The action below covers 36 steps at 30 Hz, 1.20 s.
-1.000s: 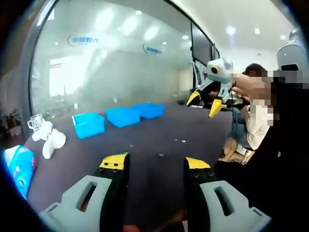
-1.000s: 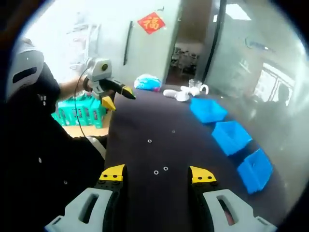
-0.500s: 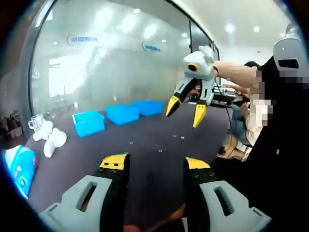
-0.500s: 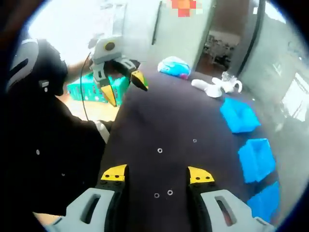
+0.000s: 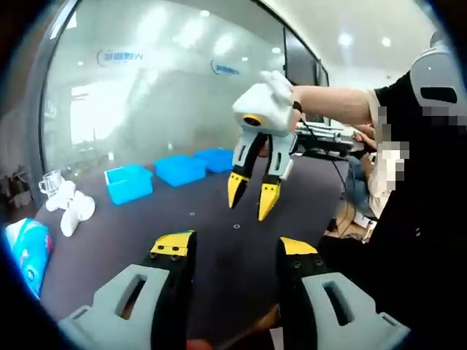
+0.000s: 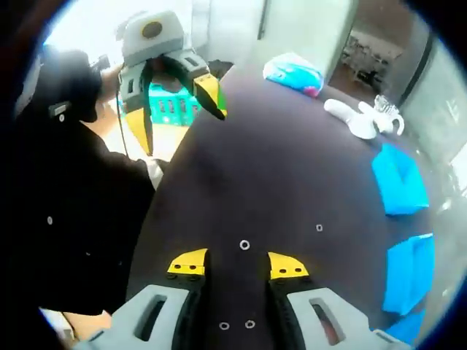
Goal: Sort the screws, nuts, and washers into the corresponding bins
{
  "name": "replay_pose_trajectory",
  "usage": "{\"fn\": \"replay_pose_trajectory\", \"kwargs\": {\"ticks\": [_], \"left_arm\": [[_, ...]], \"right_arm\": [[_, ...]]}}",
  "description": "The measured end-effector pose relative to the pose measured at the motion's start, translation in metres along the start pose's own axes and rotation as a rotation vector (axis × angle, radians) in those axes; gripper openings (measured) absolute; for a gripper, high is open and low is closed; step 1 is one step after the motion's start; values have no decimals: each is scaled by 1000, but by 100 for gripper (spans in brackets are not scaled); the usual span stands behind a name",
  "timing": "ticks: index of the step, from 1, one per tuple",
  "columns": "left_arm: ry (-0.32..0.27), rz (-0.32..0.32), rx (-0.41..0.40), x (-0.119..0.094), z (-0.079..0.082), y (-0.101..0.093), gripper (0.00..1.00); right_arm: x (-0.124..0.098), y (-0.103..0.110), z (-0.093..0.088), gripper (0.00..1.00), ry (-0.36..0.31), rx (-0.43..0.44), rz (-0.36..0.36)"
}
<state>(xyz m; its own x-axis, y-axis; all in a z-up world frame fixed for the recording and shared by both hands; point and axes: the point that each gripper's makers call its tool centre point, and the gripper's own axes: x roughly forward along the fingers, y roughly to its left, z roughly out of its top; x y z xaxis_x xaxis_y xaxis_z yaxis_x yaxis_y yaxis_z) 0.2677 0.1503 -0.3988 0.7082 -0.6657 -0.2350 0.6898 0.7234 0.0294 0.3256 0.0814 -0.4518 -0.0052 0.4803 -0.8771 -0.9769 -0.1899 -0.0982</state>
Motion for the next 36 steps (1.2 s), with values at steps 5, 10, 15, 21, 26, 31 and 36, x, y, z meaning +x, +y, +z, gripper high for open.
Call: {"fn": "replay_pose_trajectory", "kwargs": {"ticks": [5,10,15,21,26,31,36], "left_arm": [[-3,11,-14,-1,-1,1,42],[-7,17,-19,-1,-1,0,42],[-14,33,-30,-2,-2,3,41],[-8,48,-40,-4,-7,6,40],[-5,53,-43,-4,-8,6,39],[-6,62,-46,-5,-8,6,39],[-23,96,-51,-8,-5,13,38]], "right_arm": [[9,-3,1,21,18,2,15],[15,-13,-2,16,42,28,18],[18,-14,0,12,36,42,23],[20,-15,-2,9,39,72,14],[20,-11,-2,3,42,88,32],[21,-9,-1,2,44,87,17],[17,-6,-2,2,-2,128,10]]}}
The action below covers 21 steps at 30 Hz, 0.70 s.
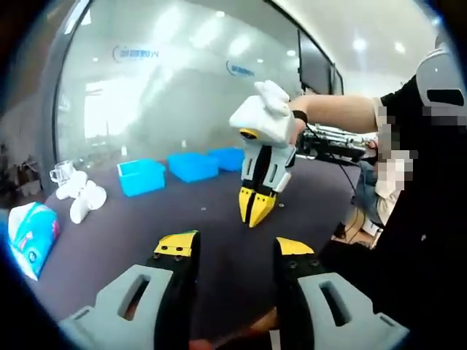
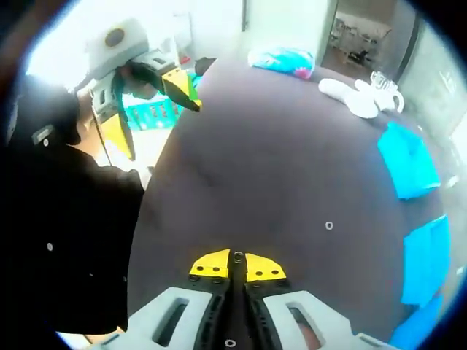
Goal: Sort the screws, nuts, and washers into the corresponding bins
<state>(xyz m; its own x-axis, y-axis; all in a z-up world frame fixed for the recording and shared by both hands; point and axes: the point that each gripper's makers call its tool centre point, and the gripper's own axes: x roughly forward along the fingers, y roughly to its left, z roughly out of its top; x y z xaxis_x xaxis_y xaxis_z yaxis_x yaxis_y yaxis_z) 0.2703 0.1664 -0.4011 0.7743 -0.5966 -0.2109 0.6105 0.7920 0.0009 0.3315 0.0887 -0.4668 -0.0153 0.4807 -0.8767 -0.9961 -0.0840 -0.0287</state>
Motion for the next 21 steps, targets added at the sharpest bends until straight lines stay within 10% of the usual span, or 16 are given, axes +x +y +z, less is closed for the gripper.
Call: {"fn": "replay_pose_trajectory", "kwargs": {"ticks": [10,21], "left_arm": [[-24,18,6,1,6,2,38],[-89,140,-5,2,25,24,39]], "right_arm": [[-38,6,6,2,-267,181,-58],[-128,-53,3,2,-686,439,-426]]}}
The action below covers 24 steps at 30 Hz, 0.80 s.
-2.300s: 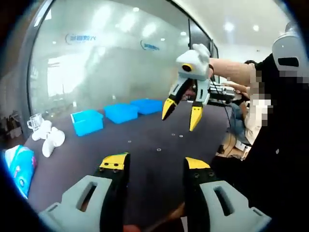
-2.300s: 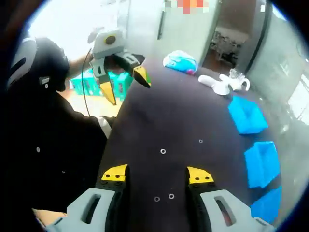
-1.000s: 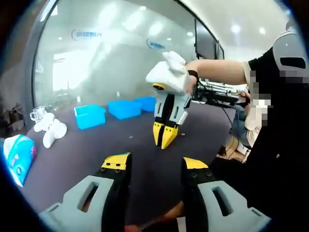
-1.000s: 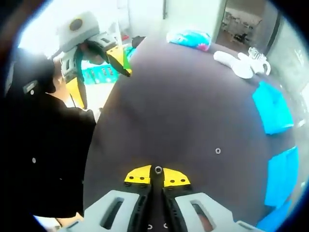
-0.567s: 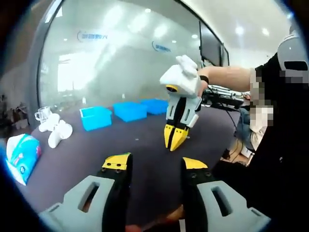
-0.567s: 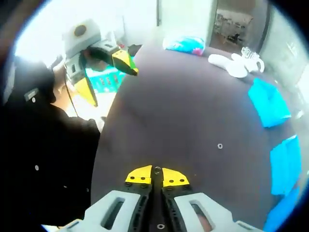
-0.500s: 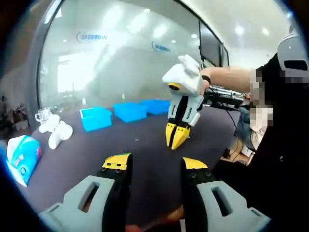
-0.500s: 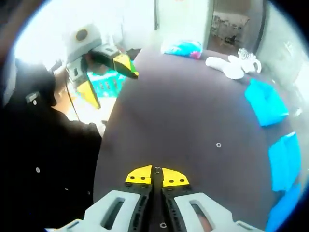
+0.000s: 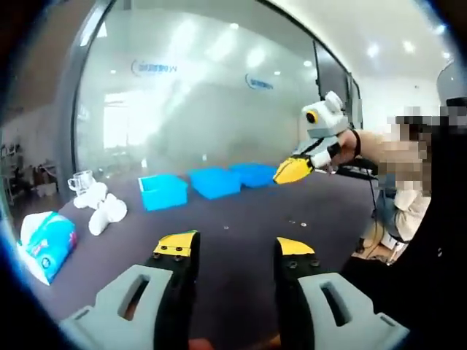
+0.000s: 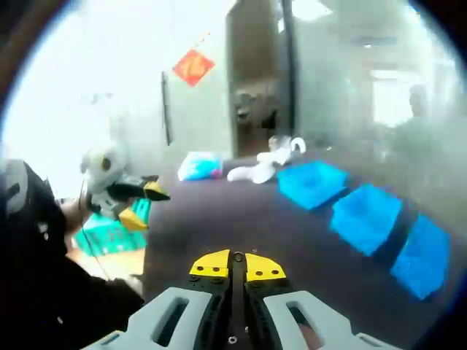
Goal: Sort the screws, nuts, and washers into the corresponding bins
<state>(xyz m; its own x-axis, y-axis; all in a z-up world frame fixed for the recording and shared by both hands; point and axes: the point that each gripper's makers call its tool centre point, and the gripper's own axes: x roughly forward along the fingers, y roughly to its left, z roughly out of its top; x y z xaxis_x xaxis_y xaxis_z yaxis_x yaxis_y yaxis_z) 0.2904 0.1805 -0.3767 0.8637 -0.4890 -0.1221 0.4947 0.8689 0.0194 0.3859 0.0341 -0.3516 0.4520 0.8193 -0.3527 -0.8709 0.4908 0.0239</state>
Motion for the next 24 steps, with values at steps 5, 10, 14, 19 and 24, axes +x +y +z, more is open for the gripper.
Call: {"fn": "replay_pose_trajectory", "kwargs": {"ticks": [5,10,14,19,24], "left_arm": [[-26,48,-15,-4,8,8,39],[-44,67,-13,-10,16,10,39],[-47,65,-14,-13,17,7,39],[-46,63,-12,-14,18,4,39],[-50,60,-16,-14,20,3,39]], "right_arm": [[-9,-40,32,2,-168,96,-163],[-6,-78,50,2,-217,79,-316],[9,-103,55,2,-218,104,-353],[31,-143,59,2,-191,119,-417],[53,-172,64,2,-163,123,-462]]}}
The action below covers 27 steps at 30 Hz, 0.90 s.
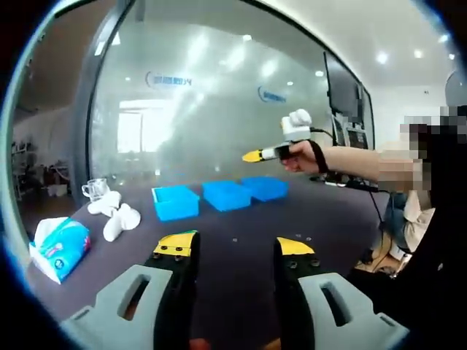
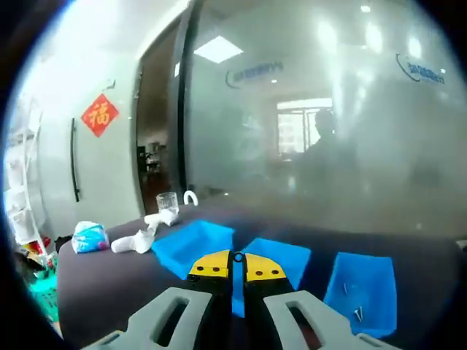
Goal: Sort the screws, nuts, and washers into the corresponding bins
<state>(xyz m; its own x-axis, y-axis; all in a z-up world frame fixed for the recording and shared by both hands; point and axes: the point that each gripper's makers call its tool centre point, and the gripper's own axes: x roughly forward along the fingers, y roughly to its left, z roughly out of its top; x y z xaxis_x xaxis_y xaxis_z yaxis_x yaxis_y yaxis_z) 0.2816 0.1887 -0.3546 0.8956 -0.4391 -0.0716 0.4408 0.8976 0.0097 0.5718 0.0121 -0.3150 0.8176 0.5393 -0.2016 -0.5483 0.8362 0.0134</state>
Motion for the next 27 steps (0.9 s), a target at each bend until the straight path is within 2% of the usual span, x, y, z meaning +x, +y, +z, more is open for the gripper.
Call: {"fn": "replay_pose_trajectory", "kwargs": {"ticks": [5,13,17,18,19,21,27], "left_arm": [[9,-12,-3,1,-2,-4,39],[4,1,-1,-1,1,-3,39],[0,7,-3,-3,2,-2,39],[-1,9,-5,-4,2,-2,39],[-1,11,-7,-4,2,-1,39],[1,14,-7,-5,1,-1,39],[0,19,-23,-7,-1,1,39]], "right_arm": [[28,-4,1,2,35,-16,-15],[53,-2,4,2,55,-54,-37],[56,-3,-2,6,67,-54,-46],[57,-4,-4,9,68,-57,-51],[57,-4,-6,18,72,-69,-55],[54,-3,-8,24,71,-74,-53],[41,5,-19,27,89,-130,-26]]}}
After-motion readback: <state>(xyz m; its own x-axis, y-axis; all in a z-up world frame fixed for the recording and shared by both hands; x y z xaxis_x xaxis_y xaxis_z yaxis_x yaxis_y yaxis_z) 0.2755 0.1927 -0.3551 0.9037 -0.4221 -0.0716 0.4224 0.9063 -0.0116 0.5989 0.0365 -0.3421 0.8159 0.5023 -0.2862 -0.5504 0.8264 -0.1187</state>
